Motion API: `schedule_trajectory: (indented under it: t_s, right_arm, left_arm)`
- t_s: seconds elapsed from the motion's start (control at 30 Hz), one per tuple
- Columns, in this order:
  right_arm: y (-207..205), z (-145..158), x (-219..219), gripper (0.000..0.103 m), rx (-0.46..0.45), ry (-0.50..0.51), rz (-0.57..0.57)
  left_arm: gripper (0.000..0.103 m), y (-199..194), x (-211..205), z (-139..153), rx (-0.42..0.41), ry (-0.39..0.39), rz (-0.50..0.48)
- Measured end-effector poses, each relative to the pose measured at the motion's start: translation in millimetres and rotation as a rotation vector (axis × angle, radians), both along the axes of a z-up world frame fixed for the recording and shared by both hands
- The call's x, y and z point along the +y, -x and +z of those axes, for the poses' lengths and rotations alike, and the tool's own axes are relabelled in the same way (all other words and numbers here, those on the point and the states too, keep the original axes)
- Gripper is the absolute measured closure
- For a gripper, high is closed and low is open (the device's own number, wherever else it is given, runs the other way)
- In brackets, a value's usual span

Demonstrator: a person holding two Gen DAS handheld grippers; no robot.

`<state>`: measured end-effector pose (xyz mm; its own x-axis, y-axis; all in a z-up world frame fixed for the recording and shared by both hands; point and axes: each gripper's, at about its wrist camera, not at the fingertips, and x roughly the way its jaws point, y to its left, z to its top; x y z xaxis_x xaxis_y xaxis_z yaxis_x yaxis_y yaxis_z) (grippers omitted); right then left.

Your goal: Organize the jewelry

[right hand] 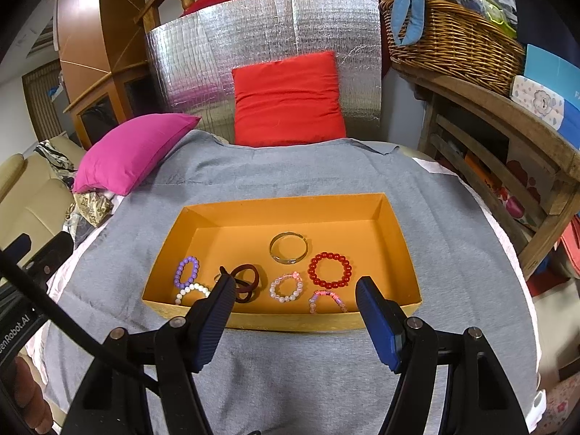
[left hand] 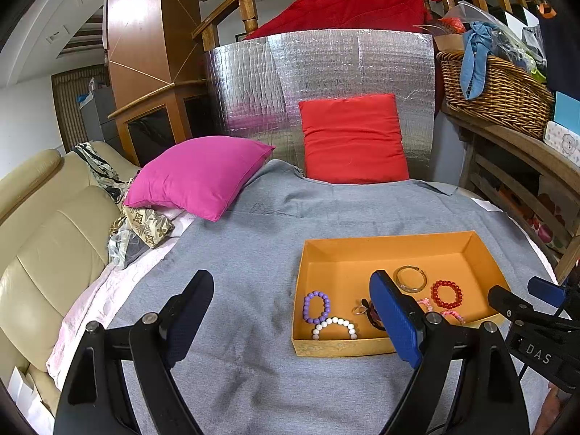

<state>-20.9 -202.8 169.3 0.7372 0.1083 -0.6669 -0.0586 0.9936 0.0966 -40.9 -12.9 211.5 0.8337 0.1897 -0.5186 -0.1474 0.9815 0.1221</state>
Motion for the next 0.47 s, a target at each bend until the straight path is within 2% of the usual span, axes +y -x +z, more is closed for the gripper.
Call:
schedule_trajectory:
  t_s: [0.27,0.37,0.47]
  right_arm:
    - [0,-1,2,0.031,0.002,0.0,0.004]
    - [0,-3,2,0.031,0.001,-0.001,0.003]
    - [4,-9,-1,0.03,0.001,0.021,-0.003]
  left_arm:
    - [0.015,0,1,0,-0.001,-0.005,0.002]
    - [0.015,3,0,-1,-0.014,-0.003,-0.024]
    - [0.015,5,1,-12,0.006,0.014,-0.046]
